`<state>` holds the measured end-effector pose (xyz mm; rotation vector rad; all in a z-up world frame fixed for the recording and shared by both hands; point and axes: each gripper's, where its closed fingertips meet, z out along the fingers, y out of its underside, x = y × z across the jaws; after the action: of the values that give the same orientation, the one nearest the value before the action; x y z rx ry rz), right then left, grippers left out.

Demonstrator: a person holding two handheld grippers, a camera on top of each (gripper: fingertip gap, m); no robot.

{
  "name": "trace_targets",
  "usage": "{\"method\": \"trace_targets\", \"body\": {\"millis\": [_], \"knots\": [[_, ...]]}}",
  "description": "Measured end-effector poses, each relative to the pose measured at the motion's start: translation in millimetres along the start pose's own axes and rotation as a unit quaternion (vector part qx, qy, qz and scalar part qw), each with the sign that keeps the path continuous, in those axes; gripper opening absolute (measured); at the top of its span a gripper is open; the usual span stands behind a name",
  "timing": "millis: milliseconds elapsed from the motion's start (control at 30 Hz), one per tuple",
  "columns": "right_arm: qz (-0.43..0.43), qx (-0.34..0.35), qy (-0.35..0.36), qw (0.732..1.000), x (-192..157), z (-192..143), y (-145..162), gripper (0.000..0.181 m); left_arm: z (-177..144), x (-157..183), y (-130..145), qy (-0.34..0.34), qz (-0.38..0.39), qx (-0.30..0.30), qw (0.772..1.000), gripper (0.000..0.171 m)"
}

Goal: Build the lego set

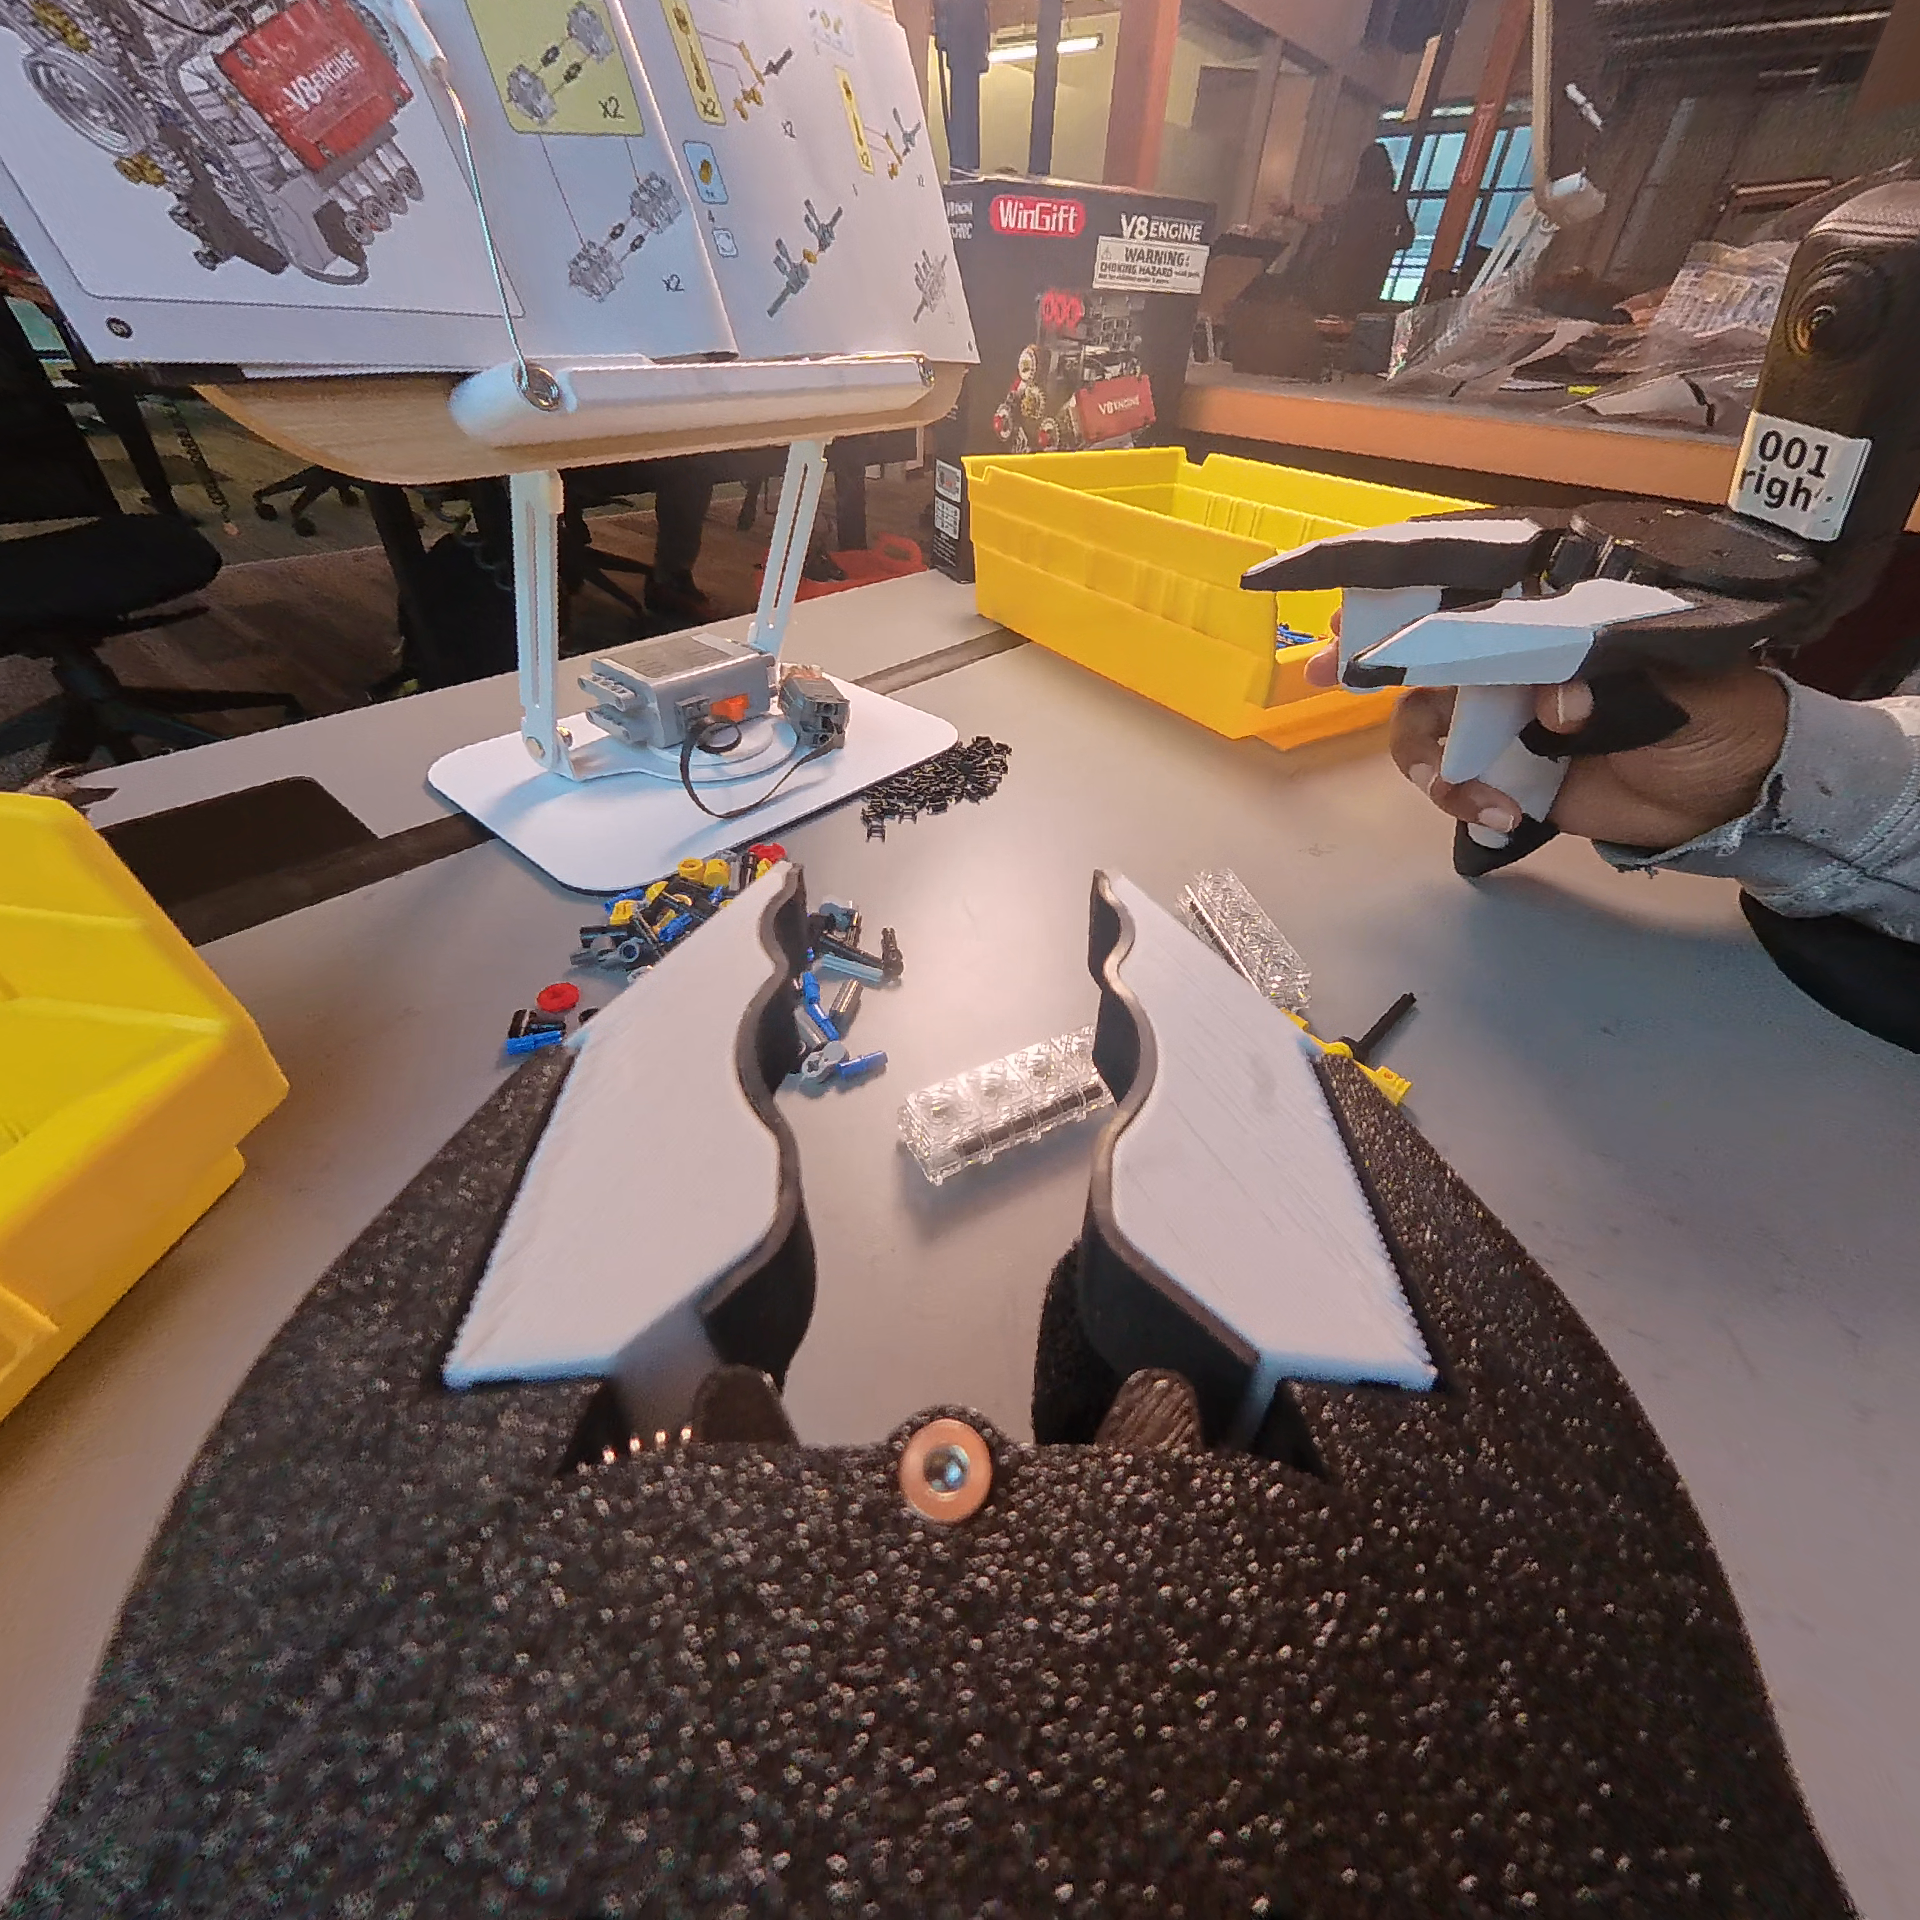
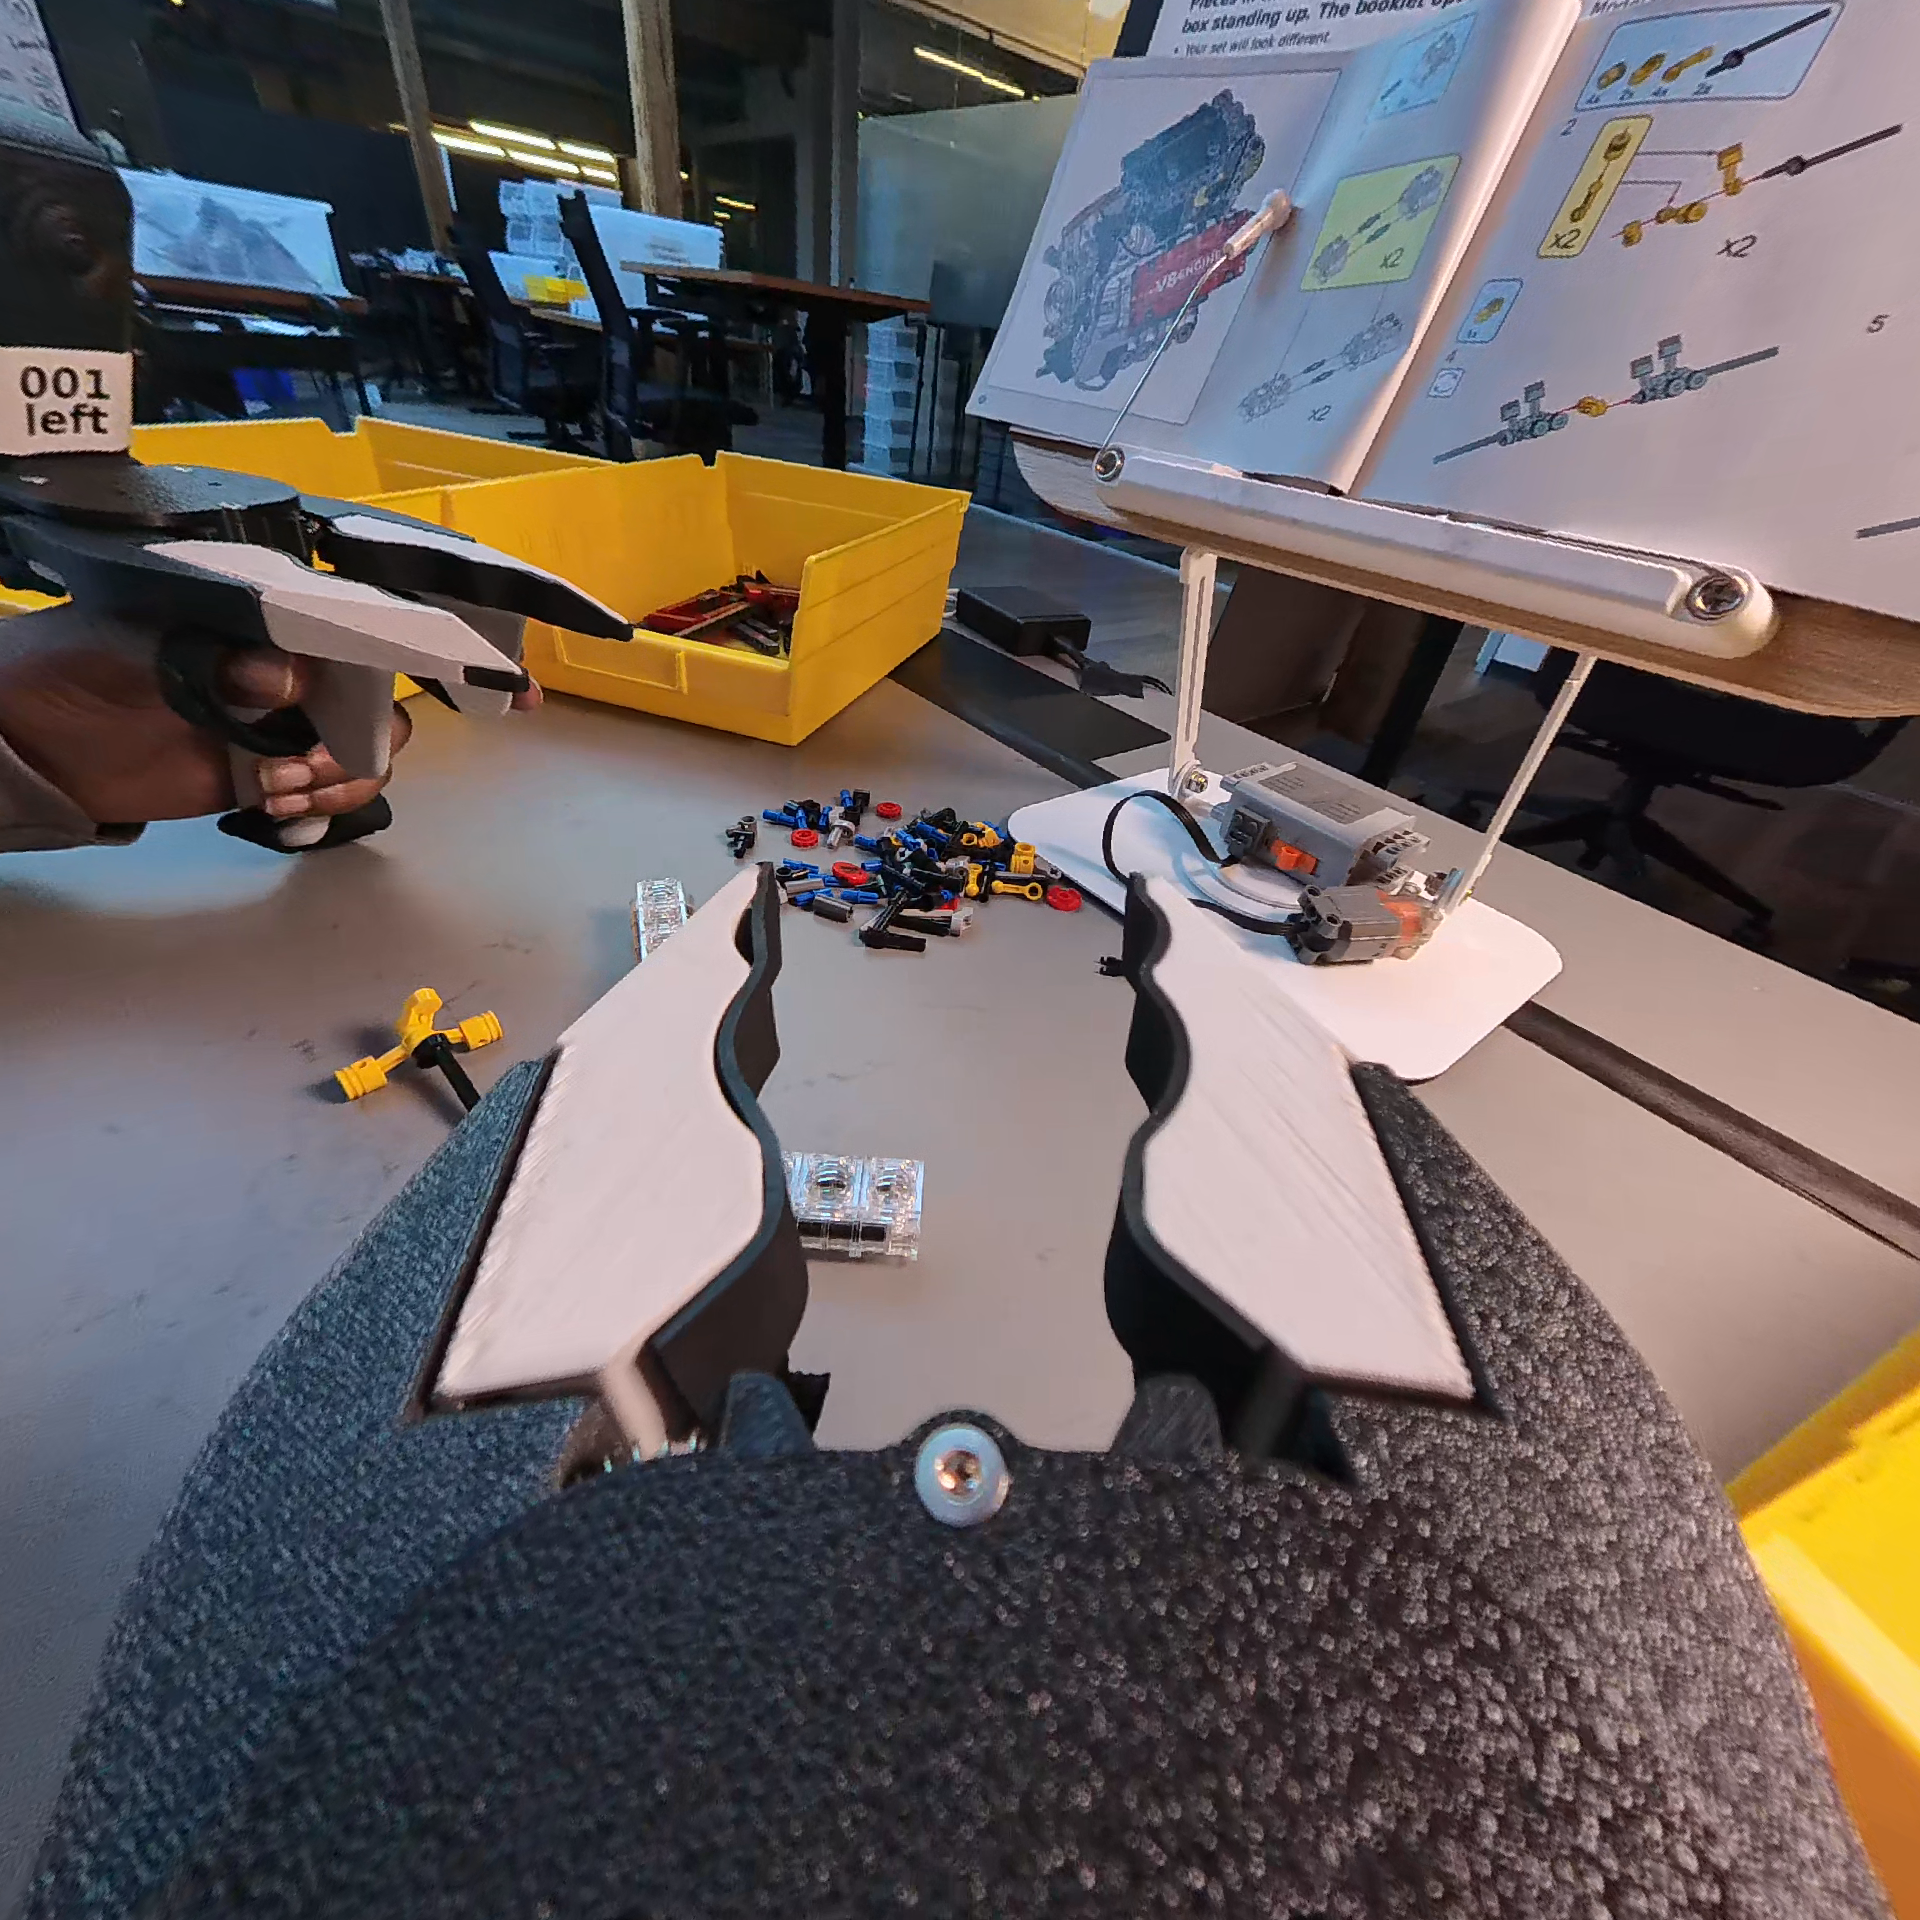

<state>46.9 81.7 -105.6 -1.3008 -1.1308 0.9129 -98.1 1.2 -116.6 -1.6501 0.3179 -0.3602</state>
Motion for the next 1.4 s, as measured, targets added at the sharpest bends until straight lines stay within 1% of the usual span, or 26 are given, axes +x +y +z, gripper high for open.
{"method": "trace_targets", "body": {"millis": [133,333,867,1400], "knots": [[-0.001,0.003,0.001,1.0,0.1,-0.6,-0.8,0.065,-0.6,-2.4,-0.4,-0.004,-0.008,0.002,1.0,0.054],[-0.007,0.006,-0.012,1.0,-4.7,-1.5,-1.7,0.05,-1.2,-4.4,-1.2,-0.008,-0.011,0.004,1.0,0.054],[-0.006,0.011,0.0,1.0,-0.6,-2.3,-3.0,0.052,-2.9,-9.7,-4.0,-0.023,-0.018,0.013,1.0,0.055],[-0.004,0.015,0.008,1.0,3.2,-3.3,-3.9,0.053,-1.3,-5.7,-2.9,-0.016,-0.019,0.009,1.0,0.055]]}}
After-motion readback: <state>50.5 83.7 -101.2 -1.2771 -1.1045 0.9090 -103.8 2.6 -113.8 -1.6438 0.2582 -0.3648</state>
